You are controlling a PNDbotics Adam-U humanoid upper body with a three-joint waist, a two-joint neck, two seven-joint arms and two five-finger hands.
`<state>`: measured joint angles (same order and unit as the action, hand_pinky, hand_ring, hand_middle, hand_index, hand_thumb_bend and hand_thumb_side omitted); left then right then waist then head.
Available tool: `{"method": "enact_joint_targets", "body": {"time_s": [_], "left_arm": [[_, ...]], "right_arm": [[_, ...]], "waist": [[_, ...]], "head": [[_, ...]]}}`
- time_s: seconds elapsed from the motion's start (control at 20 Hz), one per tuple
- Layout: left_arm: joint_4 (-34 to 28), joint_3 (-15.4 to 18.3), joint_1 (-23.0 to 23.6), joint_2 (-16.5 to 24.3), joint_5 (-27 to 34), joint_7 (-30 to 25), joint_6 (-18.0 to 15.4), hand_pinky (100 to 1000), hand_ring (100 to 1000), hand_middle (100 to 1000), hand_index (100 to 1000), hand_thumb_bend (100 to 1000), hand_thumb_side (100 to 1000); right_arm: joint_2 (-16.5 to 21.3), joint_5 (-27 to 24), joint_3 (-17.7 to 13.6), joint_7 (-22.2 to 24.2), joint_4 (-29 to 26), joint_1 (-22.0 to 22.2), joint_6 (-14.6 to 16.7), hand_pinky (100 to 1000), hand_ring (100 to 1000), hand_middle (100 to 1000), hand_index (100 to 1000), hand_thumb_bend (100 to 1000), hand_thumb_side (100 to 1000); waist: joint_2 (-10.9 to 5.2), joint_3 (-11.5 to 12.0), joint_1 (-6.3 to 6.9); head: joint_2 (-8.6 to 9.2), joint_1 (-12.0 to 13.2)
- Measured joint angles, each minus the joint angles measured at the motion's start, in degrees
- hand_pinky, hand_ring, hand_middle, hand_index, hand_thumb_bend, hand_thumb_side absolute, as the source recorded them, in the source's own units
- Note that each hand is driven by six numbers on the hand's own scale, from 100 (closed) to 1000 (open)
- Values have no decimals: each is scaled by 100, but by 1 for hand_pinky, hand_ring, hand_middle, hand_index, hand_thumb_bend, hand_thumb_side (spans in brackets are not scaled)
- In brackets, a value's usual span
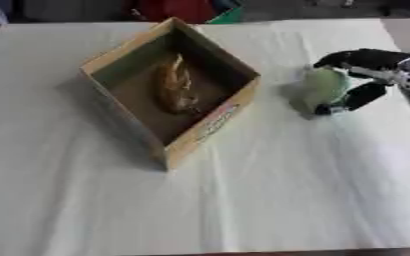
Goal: Pick up objects on the table and place them in the box.
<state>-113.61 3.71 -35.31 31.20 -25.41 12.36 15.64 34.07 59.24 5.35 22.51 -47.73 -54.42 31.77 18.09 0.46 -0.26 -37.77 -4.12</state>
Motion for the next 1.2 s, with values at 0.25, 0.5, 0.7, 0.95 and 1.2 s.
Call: {"method": "enact_joint_targets", "body": {"time_s": [0.25,0.5,0.7,0.95,1.2], "left_arm": [[0,2,3,-49,1,12,37,700,789,793,896,785,928],[0,5,10,-51,14,14,71,700,787,792,886,757,937],[0,22,15,-90,19,4,109,699,786,791,884,749,938],[0,38,24,-96,27,16,123,699,784,789,882,744,937],[0,42,67,-97,47,40,146,699,783,788,882,735,941]], "right_arm": [[0,14,37,-169,-5,21,-1,891,1000,596,766,609,706],[0,-96,70,-266,-38,53,51,859,1000,468,643,463,662],[0,-354,120,-267,-168,100,97,826,1000,439,594,294,620],[0,-775,141,-173,-319,105,48,794,1000,413,559,100,199],[2,-1217,140,-33,-521,149,-46,775,1000,364,498,100,100]], "waist": [[22,0,-27],[22,1,-24],[22,-4,-26],[22,-7,-24],[20,-12,-22]], "head": [[0,0],[0,0],[0,0],[-5,4],[-53,62]]}}
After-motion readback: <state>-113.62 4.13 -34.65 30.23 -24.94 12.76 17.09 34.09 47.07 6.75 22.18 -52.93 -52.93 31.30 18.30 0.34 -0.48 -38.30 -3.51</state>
